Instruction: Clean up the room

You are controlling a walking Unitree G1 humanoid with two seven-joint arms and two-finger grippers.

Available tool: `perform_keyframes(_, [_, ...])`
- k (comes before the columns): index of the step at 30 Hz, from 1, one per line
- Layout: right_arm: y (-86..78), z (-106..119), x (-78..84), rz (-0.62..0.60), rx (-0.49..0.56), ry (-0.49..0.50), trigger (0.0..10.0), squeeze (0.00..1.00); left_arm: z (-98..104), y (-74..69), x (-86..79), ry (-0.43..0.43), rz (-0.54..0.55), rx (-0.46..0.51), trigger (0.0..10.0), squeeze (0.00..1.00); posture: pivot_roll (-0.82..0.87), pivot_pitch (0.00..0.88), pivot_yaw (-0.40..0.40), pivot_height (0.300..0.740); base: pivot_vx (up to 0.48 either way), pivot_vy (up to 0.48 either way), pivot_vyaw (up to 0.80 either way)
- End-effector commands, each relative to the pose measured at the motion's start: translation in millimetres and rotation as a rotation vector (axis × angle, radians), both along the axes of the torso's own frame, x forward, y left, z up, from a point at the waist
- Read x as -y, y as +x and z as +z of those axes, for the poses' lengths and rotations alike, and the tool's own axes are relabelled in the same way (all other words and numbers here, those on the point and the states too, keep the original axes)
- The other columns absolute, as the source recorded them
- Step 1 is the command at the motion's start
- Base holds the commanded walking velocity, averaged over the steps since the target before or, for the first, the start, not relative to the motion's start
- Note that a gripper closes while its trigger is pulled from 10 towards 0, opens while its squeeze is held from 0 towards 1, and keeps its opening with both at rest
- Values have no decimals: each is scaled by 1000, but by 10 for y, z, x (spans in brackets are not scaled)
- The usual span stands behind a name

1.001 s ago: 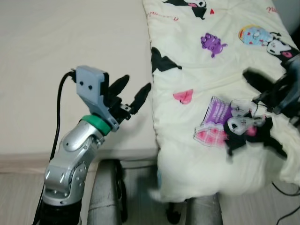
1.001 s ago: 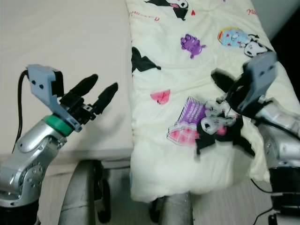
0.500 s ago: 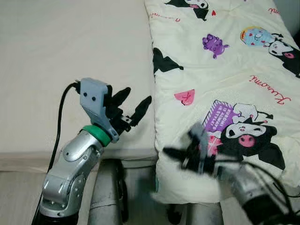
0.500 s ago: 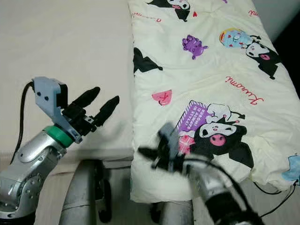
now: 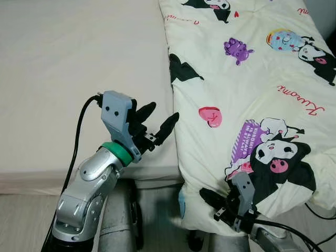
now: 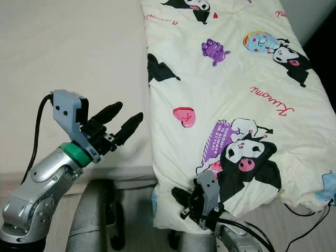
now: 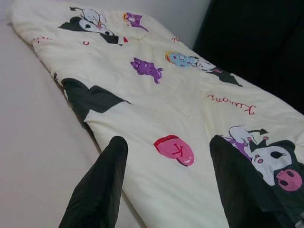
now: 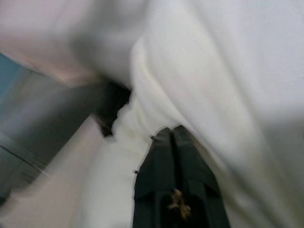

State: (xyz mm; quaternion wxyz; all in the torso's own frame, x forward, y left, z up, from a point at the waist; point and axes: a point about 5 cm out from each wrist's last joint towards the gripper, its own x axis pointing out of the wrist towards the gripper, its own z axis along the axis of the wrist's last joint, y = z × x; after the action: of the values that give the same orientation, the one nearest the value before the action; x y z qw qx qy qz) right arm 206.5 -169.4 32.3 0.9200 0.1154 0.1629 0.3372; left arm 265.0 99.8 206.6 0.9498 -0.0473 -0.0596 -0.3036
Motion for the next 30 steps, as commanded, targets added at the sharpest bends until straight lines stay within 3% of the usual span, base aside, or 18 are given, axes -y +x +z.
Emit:
perform_keyframes(1, [-64, 127, -100, 60, 0, 100, 10000, 0, -24, 8, 16, 10, -8, 0, 10000, 0, -12, 195, 75, 595, 0, 0, 0])
perform_keyframes(3, [-104, 465, -266, 211, 55, 198, 10000, 0, -11, 28, 32, 7, -6, 8, 10000, 0, -15, 192, 70, 595, 0, 0, 0])
perform_keyframes(4, [-104, 465, -266, 211, 55, 198, 10000, 0, -11, 28, 32, 7, -6, 8, 10000, 0, -15, 192, 70, 595, 0, 0, 0])
perform_keyframes(5, [-136, 646, -311, 285, 87, 225, 10000, 0, -2, 33, 43, 1, 1, 14, 10000, 0, -15, 192, 69, 595, 0, 0, 0])
perform_keyframes(13, [-51, 1017, -322, 321, 251, 204, 10000, 0, 29, 64, 103, -13, 26, 40, 10000, 0, -19, 183, 62, 595, 0, 0, 0])
perform_keyframes(14, [84, 1079, -307, 239, 308, 152, 10000, 0, 23, 78, 115, -1, 33, 50, 10000, 0, -20, 170, 56, 595, 0, 0, 0])
perform_keyframes(17, [266, 1127, -269, 68, 375, 87, 10000, 0, -13, 94, 113, 13, 44, 46, 10000, 0, -21, 162, 51, 595, 0, 0, 0])
perform_keyframes(18, [266, 1127, -269, 68, 375, 87, 10000, 0, -13, 94, 113, 13, 44, 46, 10000, 0, -21, 162, 51, 595, 0, 0, 0])
perform_keyframes(24, [654, 1112, -92, -343, 423, 77, 10000, 0, -242, 123, 50, 81, 107, -13, 10000, 0, -11, 137, 48, 605, 0, 0, 0])
perform_keyframes(30, [746, 1112, -102, -385, 437, 52, 10000, 0, -320, 168, 34, 92, 154, -39, 10000, 0, -6, 120, 36, 624, 0, 0, 0])
